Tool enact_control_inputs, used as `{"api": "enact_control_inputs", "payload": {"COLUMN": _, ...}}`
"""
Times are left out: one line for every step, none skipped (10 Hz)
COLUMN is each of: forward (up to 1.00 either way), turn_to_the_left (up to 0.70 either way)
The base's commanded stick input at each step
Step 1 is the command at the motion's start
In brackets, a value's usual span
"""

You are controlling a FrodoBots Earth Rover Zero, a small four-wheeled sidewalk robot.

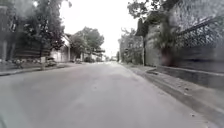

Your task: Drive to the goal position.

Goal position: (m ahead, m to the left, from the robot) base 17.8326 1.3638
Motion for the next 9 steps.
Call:
{"api": "enact_control_inputs", "payload": {"forward": 1.00, "turn_to_the_left": 0.05}}
{"api": "enact_control_inputs", "payload": {"forward": 1.00, "turn_to_the_left": 0.00}}
{"api": "enact_control_inputs", "payload": {"forward": 1.00, "turn_to_the_left": 0.00}}
{"api": "enact_control_inputs", "payload": {"forward": 1.00, "turn_to_the_left": 0.00}}
{"api": "enact_control_inputs", "payload": {"forward": 1.00, "turn_to_the_left": 0.00}}
{"api": "enact_control_inputs", "payload": {"forward": 1.00, "turn_to_the_left": -0.29}}
{"api": "enact_control_inputs", "payload": {"forward": 1.00, "turn_to_the_left": -0.40}}
{"api": "enact_control_inputs", "payload": {"forward": 1.00, "turn_to_the_left": -0.40}}
{"api": "enact_control_inputs", "payload": {"forward": 1.00, "turn_to_the_left": -0.40}}
